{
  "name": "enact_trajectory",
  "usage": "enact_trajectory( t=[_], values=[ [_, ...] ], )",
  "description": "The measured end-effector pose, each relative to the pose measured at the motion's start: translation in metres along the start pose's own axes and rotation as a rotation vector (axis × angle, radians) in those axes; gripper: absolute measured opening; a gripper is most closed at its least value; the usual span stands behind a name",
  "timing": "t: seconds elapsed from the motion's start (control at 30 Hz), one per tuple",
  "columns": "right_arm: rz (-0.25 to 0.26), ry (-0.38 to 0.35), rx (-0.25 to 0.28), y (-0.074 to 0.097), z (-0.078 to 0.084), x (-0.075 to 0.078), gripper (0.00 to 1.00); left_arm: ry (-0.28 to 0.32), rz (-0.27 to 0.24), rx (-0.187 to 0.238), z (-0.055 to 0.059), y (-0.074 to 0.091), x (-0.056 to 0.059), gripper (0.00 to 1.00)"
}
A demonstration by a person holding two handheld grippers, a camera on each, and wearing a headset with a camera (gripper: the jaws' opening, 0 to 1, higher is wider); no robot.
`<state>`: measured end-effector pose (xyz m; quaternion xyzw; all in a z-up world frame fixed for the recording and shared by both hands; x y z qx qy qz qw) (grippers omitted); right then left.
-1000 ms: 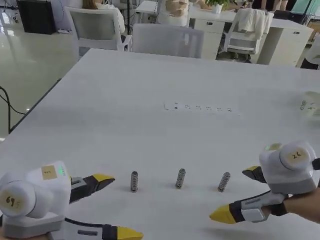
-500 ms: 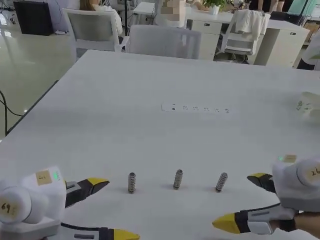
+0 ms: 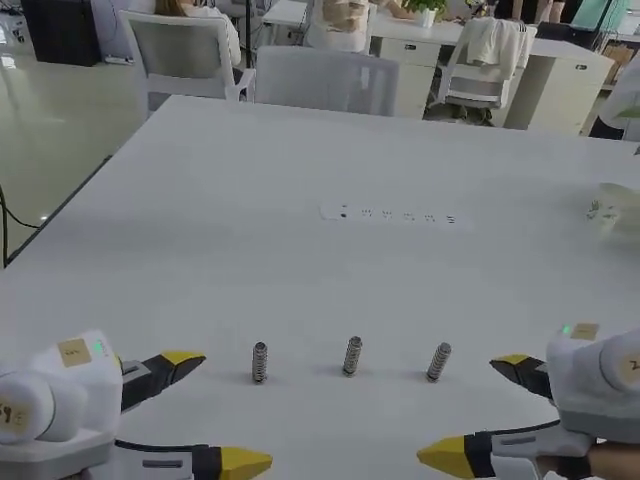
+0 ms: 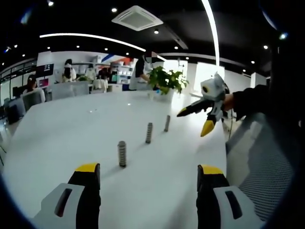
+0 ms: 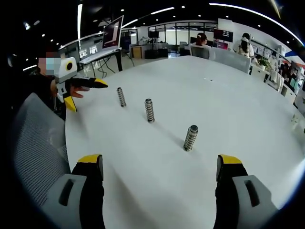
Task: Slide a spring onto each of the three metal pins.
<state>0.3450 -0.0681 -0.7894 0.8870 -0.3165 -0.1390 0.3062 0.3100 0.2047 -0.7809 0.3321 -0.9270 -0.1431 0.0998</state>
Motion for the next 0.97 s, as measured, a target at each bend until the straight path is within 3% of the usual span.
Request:
enact_trajectory(
  t=[0.4, 0.97],
  values=[
    [-0.002, -0.002, 0.006, -0.0014, -0.0009, -0.0007, 1.0, 0.018, -0.033, 0.005, 0.0028, 0.0031, -0.0063, 0.8],
    [-0.002, -0.007, 0.012, -0.0019, -0.001, 0.0, 1.0, 0.02, -0.037, 0.001, 0.0011, 0.0013, -0.0048, 0.8]
  ],
)
Point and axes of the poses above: the centre of the closed fingertips' face, and the gripper's own axes: y roughly backward along the fingers, x roughly to its right, z roughly out of its underside, the point moved 5 cm from there along y, roughly backward along the fingers, and after that the axes turned 1 degree about -y, right-handed, at the moved point
